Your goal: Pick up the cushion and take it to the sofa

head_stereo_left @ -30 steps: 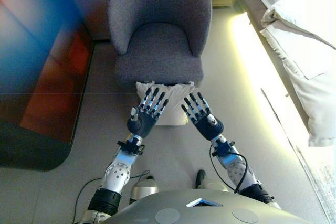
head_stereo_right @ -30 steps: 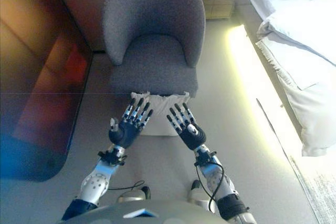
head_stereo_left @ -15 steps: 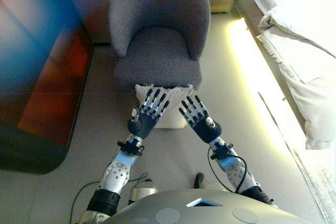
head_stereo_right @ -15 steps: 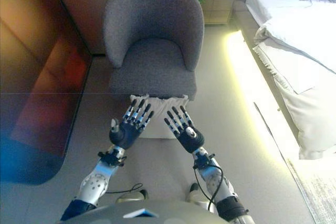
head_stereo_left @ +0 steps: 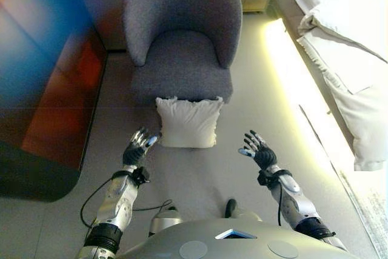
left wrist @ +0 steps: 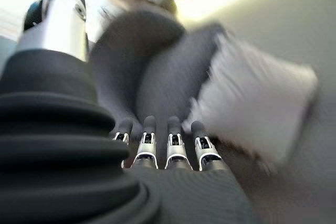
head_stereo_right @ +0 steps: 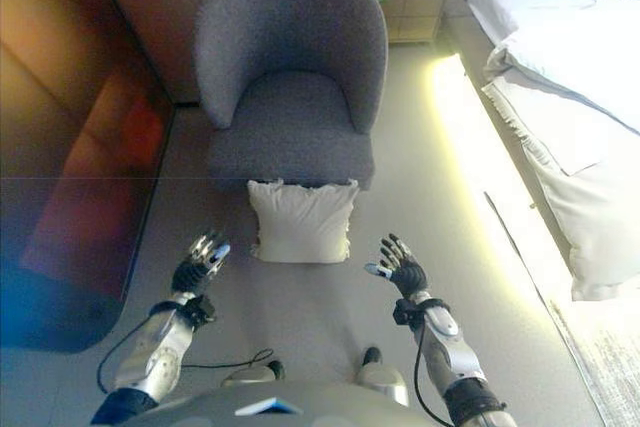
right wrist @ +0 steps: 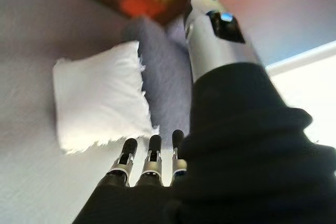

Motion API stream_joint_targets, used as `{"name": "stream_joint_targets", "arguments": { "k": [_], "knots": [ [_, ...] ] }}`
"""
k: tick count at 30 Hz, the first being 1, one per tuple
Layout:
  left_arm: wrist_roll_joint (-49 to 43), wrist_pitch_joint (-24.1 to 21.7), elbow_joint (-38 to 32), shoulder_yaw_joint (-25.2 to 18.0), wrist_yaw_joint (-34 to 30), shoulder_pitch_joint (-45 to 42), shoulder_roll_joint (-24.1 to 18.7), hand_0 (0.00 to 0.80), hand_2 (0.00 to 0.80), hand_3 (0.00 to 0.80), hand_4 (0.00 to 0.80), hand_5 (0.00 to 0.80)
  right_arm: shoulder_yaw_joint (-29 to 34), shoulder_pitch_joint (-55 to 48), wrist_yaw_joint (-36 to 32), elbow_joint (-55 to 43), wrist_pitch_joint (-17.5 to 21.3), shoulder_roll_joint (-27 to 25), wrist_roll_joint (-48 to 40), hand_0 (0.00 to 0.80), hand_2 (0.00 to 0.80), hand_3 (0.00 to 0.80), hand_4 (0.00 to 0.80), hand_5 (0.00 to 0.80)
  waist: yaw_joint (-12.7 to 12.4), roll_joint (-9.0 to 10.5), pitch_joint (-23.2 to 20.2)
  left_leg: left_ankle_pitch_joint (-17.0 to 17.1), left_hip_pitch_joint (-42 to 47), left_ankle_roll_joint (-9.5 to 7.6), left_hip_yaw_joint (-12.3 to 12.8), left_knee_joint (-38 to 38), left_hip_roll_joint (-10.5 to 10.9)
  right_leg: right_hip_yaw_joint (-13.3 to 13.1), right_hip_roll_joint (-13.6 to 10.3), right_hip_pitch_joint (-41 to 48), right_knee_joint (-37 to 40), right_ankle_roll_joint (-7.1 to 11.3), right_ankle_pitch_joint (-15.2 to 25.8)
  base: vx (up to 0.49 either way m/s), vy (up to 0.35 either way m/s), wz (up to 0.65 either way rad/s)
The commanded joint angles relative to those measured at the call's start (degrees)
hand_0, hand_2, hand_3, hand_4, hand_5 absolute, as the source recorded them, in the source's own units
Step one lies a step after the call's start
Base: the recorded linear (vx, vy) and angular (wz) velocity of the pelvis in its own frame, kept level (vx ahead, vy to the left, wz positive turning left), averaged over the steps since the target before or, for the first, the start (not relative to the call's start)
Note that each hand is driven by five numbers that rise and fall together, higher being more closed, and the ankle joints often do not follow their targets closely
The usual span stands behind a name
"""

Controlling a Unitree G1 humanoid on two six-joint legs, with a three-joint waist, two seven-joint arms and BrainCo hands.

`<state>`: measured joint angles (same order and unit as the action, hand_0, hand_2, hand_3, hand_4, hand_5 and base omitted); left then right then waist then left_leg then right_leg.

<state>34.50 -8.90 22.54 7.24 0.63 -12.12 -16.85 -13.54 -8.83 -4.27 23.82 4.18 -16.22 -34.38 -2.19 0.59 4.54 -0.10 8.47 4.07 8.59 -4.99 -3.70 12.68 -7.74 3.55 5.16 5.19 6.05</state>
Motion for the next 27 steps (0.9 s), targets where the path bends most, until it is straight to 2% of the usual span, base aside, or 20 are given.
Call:
{"name": "stream_joint_targets", "arguments": {
  "k": [1, 3, 5, 8, 12, 13, 15, 17, 19, 20, 22, 25, 27],
  "knots": [
    [0.3, -7.2, -0.4, -3.3, -1.1, 0.5, 0.9, 0.000, 0.000, 0.000, 0.000, 0.000, 3.9, 1.8, 1.4, -2.2, 3.1, 1.7, 1.4, 0.000, 0.000, 0.000, 0.000, 0.000, 1.0, 0.43, 3.4, -1.7, -3.0, -3.10, 2.7, 1.9, 2.5, 0.5, 0.2, 1.7, -2.0, 1.28, -4.5, 0.020, 0.109, 0.01],
    [-0.5, -8.9, 0.1, -3.8, -1.3, -0.5, 1.5, 0.000, 0.000, 0.000, 0.000, 0.000, 4.6, 1.1, 3.2, -2.0, 4.0, 2.2, 3.4, 0.000, 0.000, 0.000, 0.000, 0.000, 1.0, 0.58, 3.8, -2.4, -3.3, -3.55, 2.8, 2.9, 2.8, 0.1, -0.5, 1.4, -2.8, 1.61, -4.6, 0.023, 0.112, 0.01],
    [-1.7, -9.3, -0.4, -4.1, -1.7, -1.0, 1.3, 0.000, 0.000, 0.000, 0.000, 0.000, 5.1, 1.0, 3.6, -2.2, 3.3, 2.6, 2.1, 0.000, 0.000, 0.000, 0.000, 0.000, 0.8, 0.74, 4.3, -3.1, -3.6, -4.07, 3.0, 4.3, 3.1, -0.1, -1.5, 1.1, -3.9, 2.14, -4.6, 0.028, 0.129, -0.01],
    [0.2, -8.6, -0.9, -4.7, -3.4, -1.0, 0.6, 0.000, 0.000, 0.000, 0.000, 0.000, 5.7, 0.9, 1.6, -1.9, 3.5, 3.2, 0.3, 0.000, 0.000, 0.000, 0.000, 0.000, 0.6, 0.76, 4.8, -4.1, -4.1, -5.01, 3.5, 6.2, 3.5, -0.6, -3.2, 0.5, -6.2, 3.13, -4.8, 0.045, 0.137, 0.01],
    [2.0, -6.6, -1.7, -4.8, -5.6, 0.2, -0.1, 0.000, 0.000, 0.000, 0.000, 0.000, 5.7, 2.1, 1.3, -1.9, 3.9, 3.9, -1.2, 0.000, 0.000, 0.000, 0.000, 0.000, 0.0, 0.67, 5.4, -4.8, -5.4, -6.48, 2.8, 7.8, 4.3, -1.7, -6.5, -1.0, -11.8, 3.57, -3.8, 0.032, 0.131, 0.04],
    [2.4, -5.7, -2.6, -4.4, -5.9, 0.8, -0.8, 0.000, 0.000, 0.000, 0.000, 0.000, 5.7, 2.8, 1.9, -2.2, 4.1, 4.4, -2.8, 0.000, 0.000, 0.000, 0.000, 0.000, -0.2, 0.40, 5.9, -5.2, -6.5, -7.71, 1.9, 9.2, 5.2, -2.5, -8.4, -3.4, -17.9, 3.19, -1.5, 0.010, 0.185, 0.05],
    [3.2, -4.5, -3.2, -4.4, -6.0, 1.6, -0.9, 0.000, 0.000, 0.000, 0.000, 0.000, 5.7, 2.8, 2.9, -2.9, 4.5, 4.8, -2.8, 0.000, 0.000, 0.000, 0.000, 0.000, -0.2, -0.53, 6.5, -5.7, -7.3, -9.05, 1.2, 10.4, 6.0, -4.7, -11.0, -8.6, -29.1, 2.54, 1.4, 0.003, 0.237, 0.15],
    [4.7, -2.9, -3.9, -4.6, -6.2, 1.8, -0.9, 0.000, 0.000, 0.000, 0.000, 0.000, 5.7, 1.3, 3.6, -4.2, 5.2, 5.0, -2.7, 0.000, 0.000, 0.000, 0.000, 0.000, 0.5, -1.44, 7.3, -6.5, -7.1, -9.80, 0.2, 11.2, 6.6, -7.1, -11.7, -13.4, -36.9, 2.17, 4.2, 0.076, 0.219, 0.18],
    [4.6, -2.3, -4.2, -5.1, -6.7, 1.3, -0.8, 0.000, 0.000, 0.000, 0.000, 0.000, 6.2, -0.3, 3.2, -4.9, 5.1, 5.0, -2.5, 0.000, 0.000, 0.000, 0.000, 0.000, 1.1, -1.81, 7.4, -7.1, -6.5, -9.73, -0.2, 11.8, 6.9, -8.3, -11.6, -14.9, -38.9, 1.97, 4.9, 0.148, 0.114, 0.28],
    [4.3, -2.5, -4.5, -4.9, -6.6, 0.9, -0.9, 0.000, 0.000, 0.000, 0.000, 0.000, 6.7, -2.2, 2.8, -5.5, 5.1, 4.8, -2.2, 0.000, 0.000, 0.000, 0.000, 0.000, 2.2, -1.63, 7.3, -8.0, -5.9, -9.65, -1.2, 12.5, 7.3, -9.9, -10.2, -16.0, -37.1, 2.06, 5.4, 0.179, 0.040, 0.24],
    [5.0, -2.5, -5.0, -4.5, -6.5, 0.6, -1.3, 0.000, 0.000, 0.000, 0.000, 0.000, 7.5, -4.2, 2.9, -5.8, 4.9, 4.3, -2.6, 0.000, 0.000, 0.000, 0.000, 0.000, 3.7, -0.77, 6.9, -9.3, -5.5, -9.55, -2.3, 13.3, 8.2, -11.4, -7.9, -17.2, -31.8, 2.51, 6.0, 0.223, -0.054, 0.18],
    [6.5, -3.0, -4.8, -3.1, -5.7, 1.6, -1.5, 0.000, 0.000, 0.000, 0.000, 0.000, 8.2, -4.3, 2.9, -4.2, 5.6, 4.1, -4.8, 0.000, 0.000, 0.000, 0.000, 0.000, 5.7, 1.71, 7.1, -12.5, -4.4, -9.22, -3.9, 15.4, 9.6, -11.7, -5.9, -18.2, -19.3, 4.18, 6.1, 0.254, -0.135, 0.28],
    [6.9, -3.4, -4.4, -2.2, -5.3, 2.3, -1.6, 0.000, 0.000, 0.000, 0.000, 0.000, 8.6, -3.8, 2.6, -3.3, 5.9, 3.7, -6.0, 0.000, 0.000, 0.000, 0.000, 0.000, 6.8, 2.79, 7.3, -14.3, -3.1, -9.11, -4.6, 15.8, 10.0, -10.1, -4.2, -18.8, -12.7, 5.08, 5.7, 0.303, -0.119, 0.32]
  ]
}}
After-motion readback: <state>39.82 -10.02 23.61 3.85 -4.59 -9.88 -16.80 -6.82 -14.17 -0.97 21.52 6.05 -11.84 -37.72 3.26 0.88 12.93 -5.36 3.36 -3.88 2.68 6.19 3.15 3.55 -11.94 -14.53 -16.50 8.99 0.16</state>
